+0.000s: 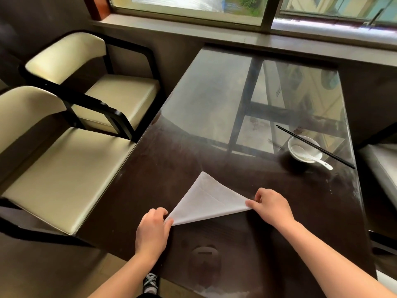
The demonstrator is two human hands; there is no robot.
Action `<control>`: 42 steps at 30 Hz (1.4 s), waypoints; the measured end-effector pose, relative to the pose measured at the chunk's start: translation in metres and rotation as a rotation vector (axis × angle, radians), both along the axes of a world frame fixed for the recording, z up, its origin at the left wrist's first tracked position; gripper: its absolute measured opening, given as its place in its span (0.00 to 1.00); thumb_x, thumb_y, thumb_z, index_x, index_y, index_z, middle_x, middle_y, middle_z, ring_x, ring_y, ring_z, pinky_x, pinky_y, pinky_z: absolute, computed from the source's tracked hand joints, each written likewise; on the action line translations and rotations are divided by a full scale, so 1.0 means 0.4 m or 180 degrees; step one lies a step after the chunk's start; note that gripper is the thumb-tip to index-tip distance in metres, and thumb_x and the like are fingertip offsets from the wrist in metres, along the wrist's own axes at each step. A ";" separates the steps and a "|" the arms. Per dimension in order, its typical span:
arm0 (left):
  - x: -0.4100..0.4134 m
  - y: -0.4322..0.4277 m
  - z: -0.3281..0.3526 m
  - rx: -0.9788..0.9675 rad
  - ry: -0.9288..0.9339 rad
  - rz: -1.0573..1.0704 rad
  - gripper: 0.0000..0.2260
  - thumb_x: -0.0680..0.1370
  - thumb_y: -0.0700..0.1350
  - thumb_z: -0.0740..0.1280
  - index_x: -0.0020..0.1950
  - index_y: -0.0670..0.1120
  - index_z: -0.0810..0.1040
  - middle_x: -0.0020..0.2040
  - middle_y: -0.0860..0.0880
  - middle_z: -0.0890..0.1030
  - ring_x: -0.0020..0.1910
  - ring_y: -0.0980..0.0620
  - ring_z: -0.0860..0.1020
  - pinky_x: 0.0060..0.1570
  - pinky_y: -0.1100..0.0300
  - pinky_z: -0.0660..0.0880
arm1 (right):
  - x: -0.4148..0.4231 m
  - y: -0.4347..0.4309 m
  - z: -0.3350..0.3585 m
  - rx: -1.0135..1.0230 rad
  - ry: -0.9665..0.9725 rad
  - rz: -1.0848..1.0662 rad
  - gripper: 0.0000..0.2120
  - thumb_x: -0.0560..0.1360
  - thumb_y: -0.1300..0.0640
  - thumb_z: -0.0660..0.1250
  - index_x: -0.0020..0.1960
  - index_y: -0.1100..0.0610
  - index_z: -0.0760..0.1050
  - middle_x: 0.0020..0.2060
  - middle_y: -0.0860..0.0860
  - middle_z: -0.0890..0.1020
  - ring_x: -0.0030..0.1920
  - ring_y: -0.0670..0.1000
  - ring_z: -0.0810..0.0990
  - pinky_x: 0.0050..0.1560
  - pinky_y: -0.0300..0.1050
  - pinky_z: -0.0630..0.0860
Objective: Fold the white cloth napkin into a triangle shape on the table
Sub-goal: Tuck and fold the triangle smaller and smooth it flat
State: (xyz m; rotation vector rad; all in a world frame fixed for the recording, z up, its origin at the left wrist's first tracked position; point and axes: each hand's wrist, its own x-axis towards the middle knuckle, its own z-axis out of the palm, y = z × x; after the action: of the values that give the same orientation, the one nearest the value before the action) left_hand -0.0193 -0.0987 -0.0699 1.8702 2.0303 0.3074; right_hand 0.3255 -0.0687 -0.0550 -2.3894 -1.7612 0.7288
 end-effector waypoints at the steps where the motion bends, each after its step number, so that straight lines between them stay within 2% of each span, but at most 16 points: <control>1: 0.002 0.005 0.005 -0.0107 -0.0024 0.0080 0.08 0.76 0.50 0.71 0.52 0.49 0.80 0.42 0.51 0.78 0.44 0.48 0.77 0.41 0.53 0.75 | -0.004 0.001 0.005 -0.0114 0.0012 -0.0032 0.15 0.71 0.39 0.71 0.39 0.49 0.73 0.39 0.46 0.79 0.43 0.52 0.78 0.40 0.47 0.72; 3: 0.003 0.013 0.010 -0.0208 -0.0026 0.0151 0.09 0.77 0.52 0.71 0.52 0.49 0.80 0.42 0.51 0.78 0.44 0.49 0.78 0.43 0.54 0.75 | -0.014 -0.001 0.009 -0.0210 -0.0018 -0.0073 0.15 0.71 0.41 0.73 0.38 0.50 0.73 0.38 0.47 0.80 0.42 0.52 0.79 0.39 0.47 0.72; 7: 0.008 0.024 0.021 -0.0393 0.0078 0.0114 0.08 0.77 0.53 0.69 0.42 0.51 0.78 0.41 0.53 0.76 0.44 0.51 0.76 0.43 0.56 0.74 | -0.034 -0.005 0.014 -0.0245 -0.0065 -0.0091 0.14 0.72 0.44 0.73 0.39 0.52 0.74 0.41 0.50 0.81 0.45 0.55 0.79 0.44 0.50 0.75; 10: 0.020 0.036 0.032 -0.0434 0.0453 -0.0082 0.08 0.79 0.53 0.67 0.46 0.51 0.79 0.46 0.51 0.76 0.49 0.50 0.75 0.44 0.56 0.75 | -0.053 -0.010 0.020 -0.0122 -0.0186 0.0074 0.13 0.74 0.49 0.73 0.38 0.53 0.72 0.42 0.52 0.80 0.46 0.57 0.80 0.45 0.50 0.74; 13: 0.023 0.046 0.044 -0.0277 0.0600 -0.0275 0.08 0.81 0.53 0.63 0.47 0.50 0.75 0.45 0.52 0.78 0.46 0.50 0.77 0.43 0.55 0.76 | -0.054 -0.019 0.027 -0.0067 -0.0045 -0.0009 0.13 0.74 0.50 0.73 0.37 0.53 0.71 0.39 0.50 0.80 0.44 0.55 0.79 0.41 0.48 0.71; 17: 0.018 0.090 0.056 -0.0064 0.0254 -0.0285 0.07 0.81 0.49 0.64 0.43 0.50 0.70 0.37 0.54 0.76 0.36 0.53 0.75 0.35 0.55 0.72 | -0.031 -0.053 0.052 -0.0100 0.0542 -0.0595 0.13 0.70 0.50 0.76 0.36 0.54 0.74 0.31 0.49 0.82 0.33 0.51 0.82 0.40 0.52 0.81; 20: 0.033 0.127 0.064 0.0171 -0.0102 -0.0267 0.07 0.79 0.45 0.67 0.42 0.50 0.71 0.35 0.54 0.76 0.35 0.53 0.75 0.33 0.53 0.74 | -0.028 -0.111 0.074 0.0006 0.0731 -0.0809 0.13 0.71 0.51 0.76 0.37 0.55 0.74 0.31 0.50 0.83 0.28 0.49 0.83 0.37 0.51 0.82; 23: 0.037 0.148 0.046 0.0146 -0.0117 -0.0340 0.07 0.78 0.46 0.69 0.43 0.51 0.73 0.36 0.54 0.76 0.35 0.54 0.75 0.33 0.55 0.74 | -0.047 -0.171 0.072 -0.0055 0.0857 -0.0988 0.13 0.72 0.51 0.76 0.39 0.55 0.74 0.32 0.51 0.83 0.28 0.50 0.83 0.34 0.47 0.81; 26: 0.028 0.143 0.018 0.0211 0.0161 -0.0485 0.06 0.76 0.45 0.72 0.46 0.51 0.76 0.39 0.53 0.77 0.39 0.52 0.75 0.36 0.56 0.74 | -0.065 -0.203 0.042 -0.0056 0.0651 -0.0912 0.13 0.73 0.49 0.75 0.40 0.51 0.73 0.33 0.47 0.81 0.33 0.47 0.80 0.33 0.43 0.76; 28: 0.026 0.127 0.001 0.0497 0.0411 -0.0776 0.11 0.72 0.42 0.76 0.51 0.47 0.79 0.44 0.49 0.78 0.42 0.48 0.76 0.39 0.53 0.77 | -0.072 -0.210 0.029 0.0108 0.0463 -0.0784 0.13 0.74 0.49 0.74 0.39 0.50 0.71 0.34 0.45 0.79 0.35 0.45 0.77 0.32 0.39 0.69; 29: 0.032 0.118 -0.008 0.0682 0.0490 -0.0992 0.15 0.70 0.39 0.76 0.55 0.45 0.80 0.49 0.45 0.79 0.47 0.45 0.78 0.43 0.51 0.78 | -0.075 -0.213 0.024 0.0198 0.0420 -0.0740 0.13 0.74 0.49 0.74 0.39 0.49 0.71 0.34 0.44 0.78 0.35 0.44 0.76 0.32 0.39 0.68; 31: 0.057 0.094 -0.018 0.0947 0.0516 -0.1729 0.21 0.71 0.37 0.74 0.64 0.43 0.77 0.62 0.40 0.77 0.62 0.38 0.76 0.59 0.45 0.77 | -0.077 -0.218 0.011 0.0308 0.0393 -0.0723 0.12 0.74 0.50 0.74 0.39 0.49 0.71 0.33 0.44 0.78 0.35 0.44 0.75 0.32 0.39 0.66; 33: 0.087 0.060 -0.033 0.0969 0.0577 -0.2450 0.25 0.76 0.45 0.69 0.72 0.42 0.70 0.74 0.39 0.69 0.74 0.38 0.66 0.72 0.43 0.64 | -0.078 -0.223 0.000 0.0362 0.0366 -0.0713 0.12 0.74 0.50 0.74 0.39 0.50 0.71 0.33 0.44 0.77 0.35 0.44 0.75 0.33 0.40 0.67; 36: 0.096 0.012 -0.061 0.0517 0.0899 -0.2529 0.35 0.80 0.64 0.55 0.79 0.42 0.58 0.80 0.41 0.55 0.79 0.42 0.53 0.72 0.45 0.52 | -0.075 -0.224 -0.007 0.0461 0.0333 -0.0675 0.12 0.74 0.51 0.74 0.39 0.50 0.71 0.33 0.44 0.77 0.35 0.44 0.76 0.33 0.41 0.67; 39: 0.082 -0.011 -0.078 0.0303 0.1031 -0.2355 0.39 0.79 0.69 0.50 0.80 0.42 0.56 0.81 0.40 0.52 0.80 0.41 0.50 0.72 0.44 0.50 | -0.078 -0.222 -0.016 0.0459 0.0310 -0.0702 0.12 0.74 0.51 0.74 0.39 0.50 0.71 0.33 0.44 0.77 0.35 0.45 0.76 0.32 0.40 0.68; 42: 0.081 -0.014 -0.072 0.0212 0.1066 -0.2414 0.39 0.79 0.70 0.50 0.80 0.44 0.56 0.80 0.39 0.52 0.79 0.40 0.50 0.72 0.42 0.51 | -0.089 -0.228 -0.016 0.0478 0.0044 -0.0613 0.09 0.73 0.51 0.74 0.43 0.49 0.73 0.39 0.44 0.78 0.41 0.48 0.77 0.37 0.46 0.75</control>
State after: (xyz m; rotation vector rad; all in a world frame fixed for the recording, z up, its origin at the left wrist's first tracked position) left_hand 0.0129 -0.1042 -0.0987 2.6948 1.3249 -0.1554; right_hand 0.2899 -0.1599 -0.0614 -2.4023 -1.4950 0.5662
